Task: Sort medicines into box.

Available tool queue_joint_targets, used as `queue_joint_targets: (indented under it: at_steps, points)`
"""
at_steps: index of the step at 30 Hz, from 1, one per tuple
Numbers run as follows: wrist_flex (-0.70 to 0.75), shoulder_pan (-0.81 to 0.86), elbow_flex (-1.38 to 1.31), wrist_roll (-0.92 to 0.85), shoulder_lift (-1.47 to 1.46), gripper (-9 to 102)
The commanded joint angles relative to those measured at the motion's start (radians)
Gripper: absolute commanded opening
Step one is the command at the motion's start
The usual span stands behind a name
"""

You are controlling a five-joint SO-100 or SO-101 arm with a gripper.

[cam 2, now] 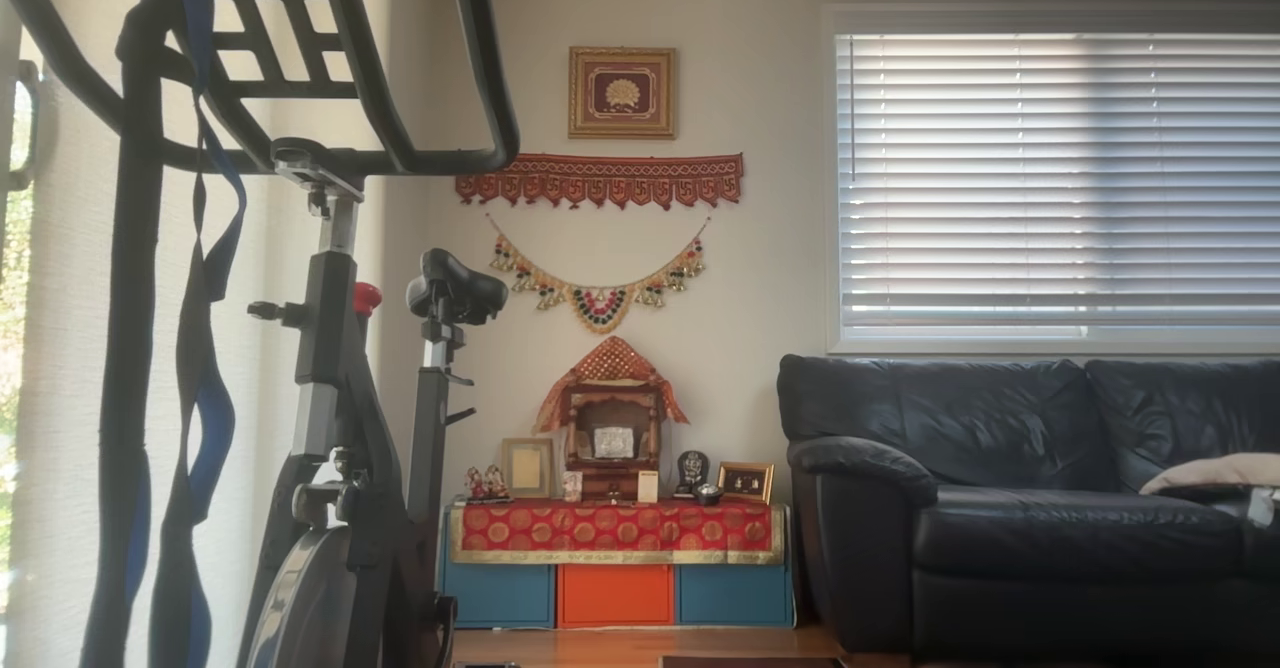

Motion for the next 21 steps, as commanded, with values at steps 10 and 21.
queue_joint_targets:
  at_steps: [10,21]
  points:
    - [0.021,-0.02,-0.08,-0.009,0.06,24]
    - [0.006,-0.023,0.002,-0.023,0.14,17]
